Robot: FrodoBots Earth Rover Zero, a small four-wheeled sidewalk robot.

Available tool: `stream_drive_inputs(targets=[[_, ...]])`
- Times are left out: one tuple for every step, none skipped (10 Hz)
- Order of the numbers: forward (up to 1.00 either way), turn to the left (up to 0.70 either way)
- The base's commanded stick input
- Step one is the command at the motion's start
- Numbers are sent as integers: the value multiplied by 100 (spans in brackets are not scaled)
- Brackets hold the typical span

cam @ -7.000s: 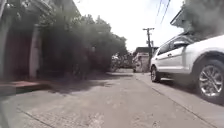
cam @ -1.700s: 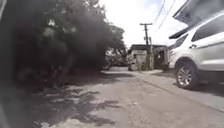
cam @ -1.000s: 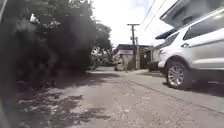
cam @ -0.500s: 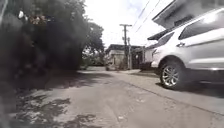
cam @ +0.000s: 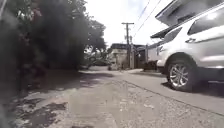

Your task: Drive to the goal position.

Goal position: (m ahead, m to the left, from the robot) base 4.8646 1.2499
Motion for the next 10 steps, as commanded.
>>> stream_drive_inputs(targets=[[50,0],[50,0],[50,0],[50,0],[50,1],[69,1],[70,1],[70,1],[70,1],[70,1]])
